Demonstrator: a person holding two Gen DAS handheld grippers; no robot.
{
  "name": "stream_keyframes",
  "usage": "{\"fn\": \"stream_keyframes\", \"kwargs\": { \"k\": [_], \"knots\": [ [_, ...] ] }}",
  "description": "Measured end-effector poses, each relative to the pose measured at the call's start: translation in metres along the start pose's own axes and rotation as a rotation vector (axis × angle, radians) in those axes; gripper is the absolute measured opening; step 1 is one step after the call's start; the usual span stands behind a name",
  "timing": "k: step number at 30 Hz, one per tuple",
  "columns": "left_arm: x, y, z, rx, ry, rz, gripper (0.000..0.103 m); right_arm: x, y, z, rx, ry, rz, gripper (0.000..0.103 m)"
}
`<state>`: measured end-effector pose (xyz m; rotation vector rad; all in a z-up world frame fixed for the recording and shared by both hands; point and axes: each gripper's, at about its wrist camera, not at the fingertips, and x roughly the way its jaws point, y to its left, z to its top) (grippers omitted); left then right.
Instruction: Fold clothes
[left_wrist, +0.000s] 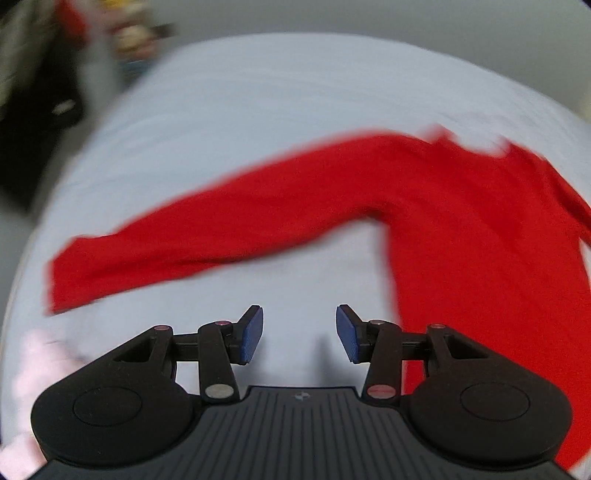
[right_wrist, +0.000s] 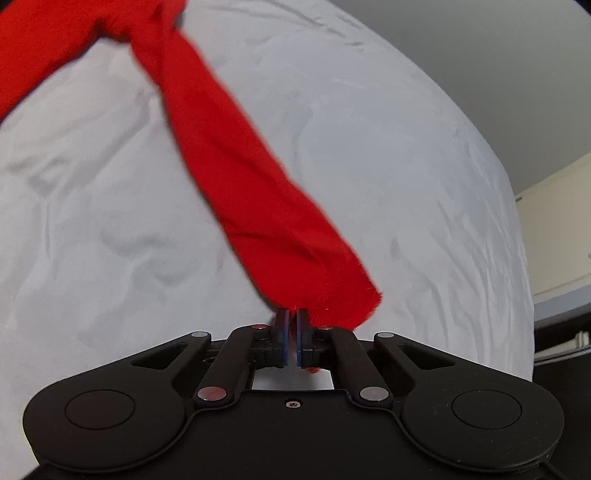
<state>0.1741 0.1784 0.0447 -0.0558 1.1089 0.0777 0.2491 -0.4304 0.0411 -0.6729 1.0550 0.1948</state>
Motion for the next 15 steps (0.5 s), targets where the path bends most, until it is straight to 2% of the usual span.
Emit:
{"fn": "stream_keyframes", "kwargs": {
  "k": [5,9,11,13,15],
  "knots": [
    [0.02,-0.06,-0.011,0.179,0.032,-0.037,0.042,-0.011,-0.045,0.014,0.133,-0.041,0.011,0.002],
    [0.044,-0.07,-0.021,0.16,0.078,-0.025,0.042,-0.002,-0.092,0.025,0.331,-0.059,-0.004,0.002],
    [0.05,-0.071,-0.024,0.141,0.084,-0.016,0.042,0.002,-0.101,0.028,0.368,-0.063,-0.001,0.002],
    [0.051,-0.071,-0.027,0.139,0.077,-0.012,0.043,-0.002,-0.101,0.028,0.341,-0.117,0.05,0.002],
    [0.052,-0.071,-0.03,0.138,0.07,-0.008,0.043,-0.004,-0.087,0.025,0.246,-0.122,0.047,0.003]
  ]
}}
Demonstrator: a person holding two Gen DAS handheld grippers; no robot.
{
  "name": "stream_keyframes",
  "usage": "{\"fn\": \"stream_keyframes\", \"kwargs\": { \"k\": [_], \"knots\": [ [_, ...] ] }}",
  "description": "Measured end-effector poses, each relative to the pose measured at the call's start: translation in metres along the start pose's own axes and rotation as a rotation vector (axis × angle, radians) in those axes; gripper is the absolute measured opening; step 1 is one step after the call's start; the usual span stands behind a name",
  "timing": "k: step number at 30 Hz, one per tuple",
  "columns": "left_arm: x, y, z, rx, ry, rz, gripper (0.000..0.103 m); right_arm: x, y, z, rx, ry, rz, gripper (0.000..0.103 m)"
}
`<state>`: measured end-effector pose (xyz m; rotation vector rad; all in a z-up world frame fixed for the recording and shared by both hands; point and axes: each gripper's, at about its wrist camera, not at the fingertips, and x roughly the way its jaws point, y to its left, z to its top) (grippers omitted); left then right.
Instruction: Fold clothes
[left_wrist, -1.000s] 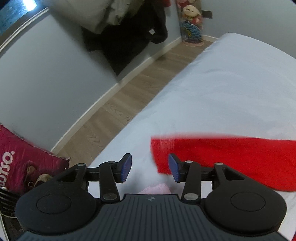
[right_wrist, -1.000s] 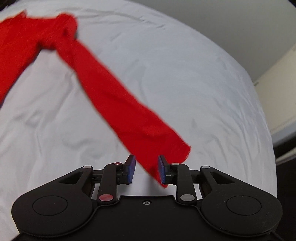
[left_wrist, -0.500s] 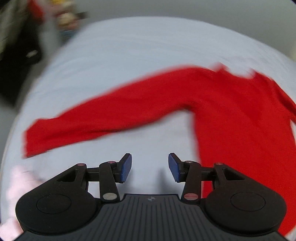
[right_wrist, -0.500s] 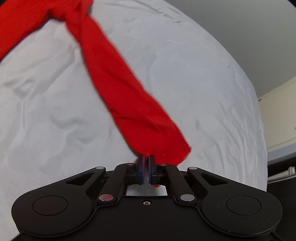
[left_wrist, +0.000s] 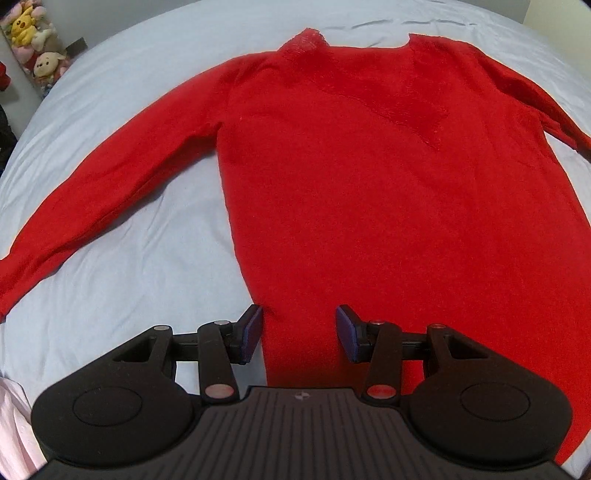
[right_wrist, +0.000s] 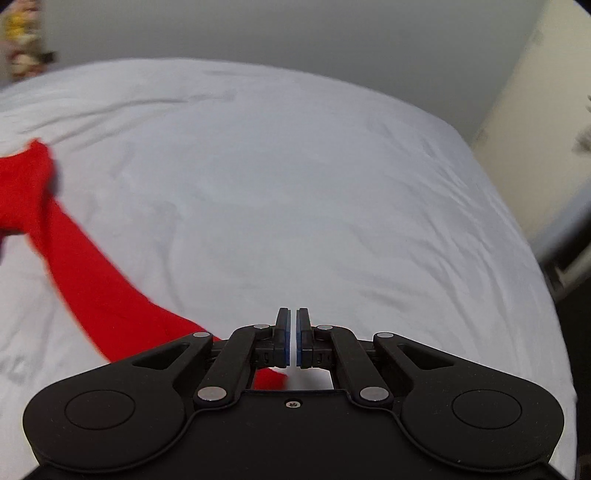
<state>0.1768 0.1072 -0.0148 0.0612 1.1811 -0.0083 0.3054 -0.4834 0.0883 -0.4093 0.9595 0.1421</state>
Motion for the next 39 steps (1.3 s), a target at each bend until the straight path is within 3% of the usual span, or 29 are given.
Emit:
{"fn": "stream_keyframes", "kwargs": {
  "k": [5,7,8,14,15,16,19,23,29,34,39],
  "knots": [
    [-0.002,0.001,0.0,-0.013,-0.002,-0.004,0.044,-0.003,0.044,-0.033,-0.288,0.045,0.01,0.013],
    [0.0,0.0,0.003,-0.01,0.004,0.005,0.044,-0.006,0.059,-0.046,-0.339,0.038,0.026,0.031],
    [0.0,-0.001,0.004,-0.01,0.006,0.007,0.044,-0.007,0.067,-0.052,-0.367,0.035,0.033,0.033],
    [-0.002,-0.004,0.004,-0.012,0.012,0.028,0.044,0.011,0.104,-0.079,-0.567,0.028,0.0,0.032],
    [-0.002,-0.005,0.004,-0.012,0.01,0.03,0.044,0.015,0.107,-0.082,-0.583,0.037,-0.007,0.02],
    [-0.002,-0.005,0.003,-0.012,0.01,0.03,0.044,0.016,0.107,-0.084,-0.579,0.041,-0.001,0.004],
    [-0.003,-0.005,0.002,-0.013,0.01,0.033,0.045,0.014,0.097,-0.076,-0.526,0.036,0.004,0.001],
    [-0.003,-0.007,0.001,-0.011,0.014,0.042,0.045,0.003,0.072,-0.06,-0.418,0.008,-0.007,0.001],
    [-0.004,-0.009,0.001,-0.009,0.017,0.049,0.046,-0.009,0.017,-0.013,-0.128,-0.044,0.015,0.001],
    [-0.004,-0.014,0.002,-0.004,0.02,0.069,0.046,0.024,-0.008,0.021,0.042,-0.03,-0.023,0.001],
    [-0.004,-0.015,0.001,-0.009,0.021,0.075,0.046,0.063,-0.019,0.029,0.17,0.039,-0.06,0.004]
  ]
}}
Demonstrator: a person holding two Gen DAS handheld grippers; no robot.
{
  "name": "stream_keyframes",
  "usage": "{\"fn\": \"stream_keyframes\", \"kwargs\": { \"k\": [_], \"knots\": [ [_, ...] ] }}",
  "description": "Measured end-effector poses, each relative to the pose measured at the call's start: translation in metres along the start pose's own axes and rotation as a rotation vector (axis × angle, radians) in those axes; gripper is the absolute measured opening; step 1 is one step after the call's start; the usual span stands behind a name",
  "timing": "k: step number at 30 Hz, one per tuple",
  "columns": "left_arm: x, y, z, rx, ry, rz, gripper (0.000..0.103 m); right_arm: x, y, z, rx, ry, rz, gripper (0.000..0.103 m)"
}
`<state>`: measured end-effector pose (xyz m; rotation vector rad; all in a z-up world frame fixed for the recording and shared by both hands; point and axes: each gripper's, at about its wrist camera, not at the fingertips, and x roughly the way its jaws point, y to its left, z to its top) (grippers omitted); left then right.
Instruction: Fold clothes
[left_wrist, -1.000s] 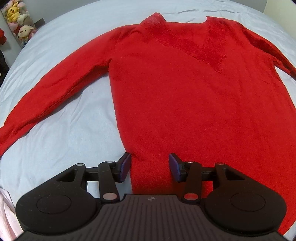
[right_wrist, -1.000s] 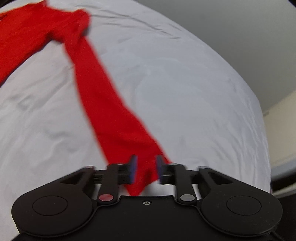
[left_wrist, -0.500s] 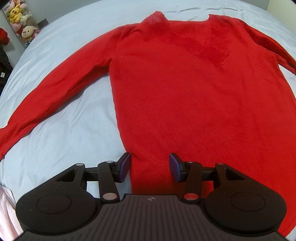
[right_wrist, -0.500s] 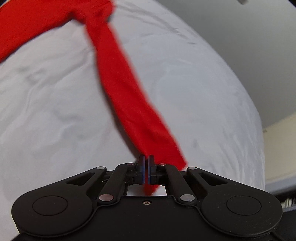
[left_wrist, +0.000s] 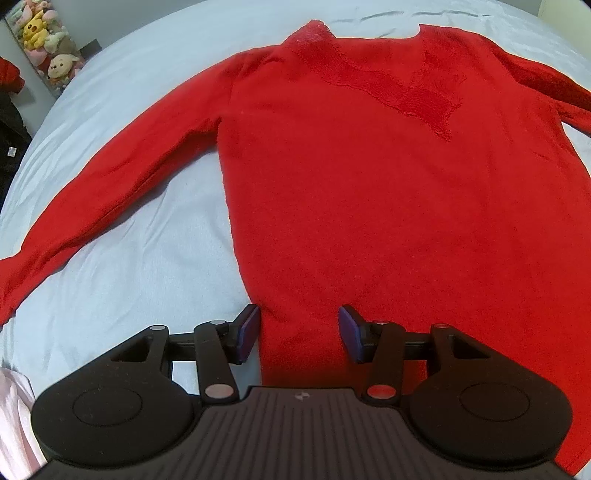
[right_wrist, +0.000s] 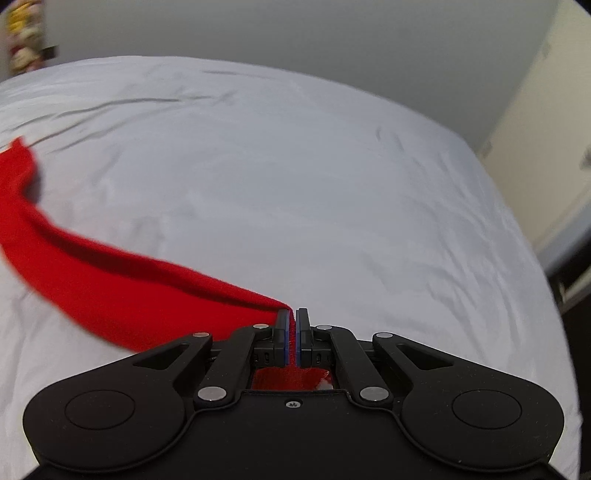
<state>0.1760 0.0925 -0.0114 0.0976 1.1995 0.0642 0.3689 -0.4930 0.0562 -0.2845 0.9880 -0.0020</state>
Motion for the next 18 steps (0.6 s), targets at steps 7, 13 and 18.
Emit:
{"fn": "stream_keyframes", "kwargs": {
  "k": [7,13,18],
  "knots": [
    [0.003,0.0,0.001,0.002,-0.003,0.003,0.049,0.004,-0.051,-0.022,0.348,0.031,0.027,0.021],
    [0.002,0.001,-0.001,0.0,-0.007,0.002,0.049,0.006,-0.084,-0.065,0.683,0.114,0.212,0.034],
    [0.002,-0.001,-0.001,0.002,-0.005,0.011,0.049,0.011,-0.09,-0.094,0.916,0.111,0.341,0.042]
  ]
}}
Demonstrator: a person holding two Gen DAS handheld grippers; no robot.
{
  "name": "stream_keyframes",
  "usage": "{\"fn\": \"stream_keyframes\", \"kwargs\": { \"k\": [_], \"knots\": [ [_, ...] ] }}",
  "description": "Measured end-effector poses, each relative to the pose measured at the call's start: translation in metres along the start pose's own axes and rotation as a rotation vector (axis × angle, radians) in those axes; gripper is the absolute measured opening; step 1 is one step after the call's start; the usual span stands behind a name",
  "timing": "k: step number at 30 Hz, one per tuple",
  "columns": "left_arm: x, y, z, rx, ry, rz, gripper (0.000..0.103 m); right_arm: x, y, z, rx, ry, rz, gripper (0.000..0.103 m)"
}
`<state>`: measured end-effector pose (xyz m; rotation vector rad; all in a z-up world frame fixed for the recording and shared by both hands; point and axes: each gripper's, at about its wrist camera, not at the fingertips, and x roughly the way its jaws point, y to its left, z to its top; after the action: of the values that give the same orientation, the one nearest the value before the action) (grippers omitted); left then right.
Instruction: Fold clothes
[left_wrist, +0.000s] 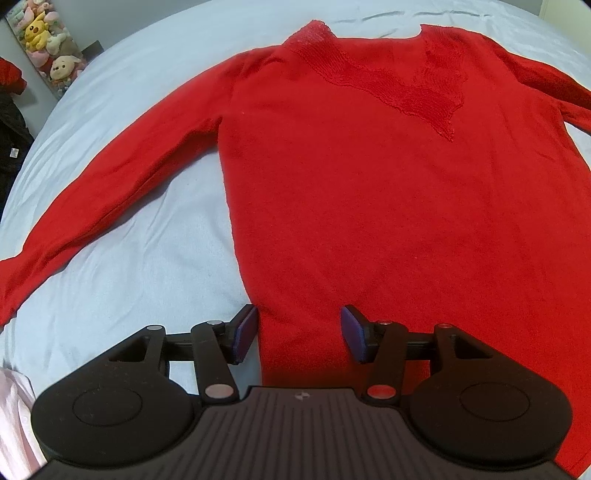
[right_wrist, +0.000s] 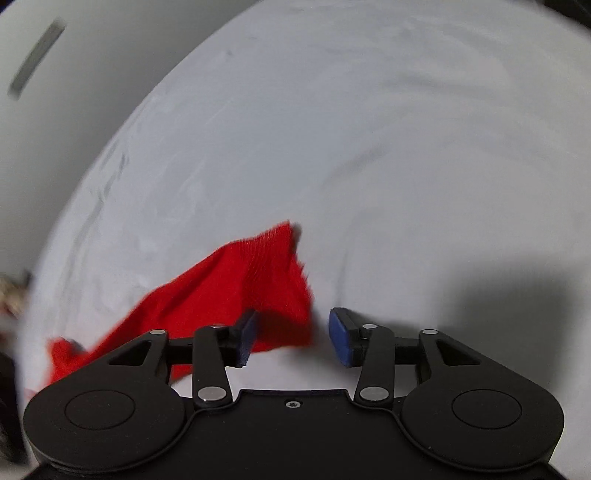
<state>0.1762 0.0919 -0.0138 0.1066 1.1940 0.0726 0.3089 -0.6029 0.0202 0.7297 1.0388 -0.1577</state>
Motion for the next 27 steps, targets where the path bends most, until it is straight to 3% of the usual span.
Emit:
{"fn": "stream_keyframes", "kwargs": {
  "k": [2,4,8,14,20,27],
  "knots": [
    [0.0,0.0,0.0,0.0,0.001,0.003,0.049,0.003,0.002,-0.006,0.023,0.002,0.036,0.037],
    [0.0,-0.001,0.0,0.001,0.005,0.005,0.049,0.006,0.009,-0.012,0.004,0.007,0.028,0.007],
    [-0.002,-0.001,0.002,0.003,0.015,0.008,0.049,-0.001,0.022,-0.019,-0.044,-0.029,-0.006,0.005],
    [-0.001,-0.001,0.0,0.003,-0.002,0.005,0.049,-0.048,0.026,-0.018,-0.041,-0.072,-0.037,0.004],
    [-0.001,0.001,-0.002,-0.002,-0.019,-0.002,0.049,-0.071,0.034,-0.037,-0.085,0.007,-0.113,0.004],
    [-0.002,0.003,0.002,-0.006,0.005,-0.007,0.049,-0.038,0.025,-0.08,-0.073,0.123,-0.215,0.004]
  ]
}}
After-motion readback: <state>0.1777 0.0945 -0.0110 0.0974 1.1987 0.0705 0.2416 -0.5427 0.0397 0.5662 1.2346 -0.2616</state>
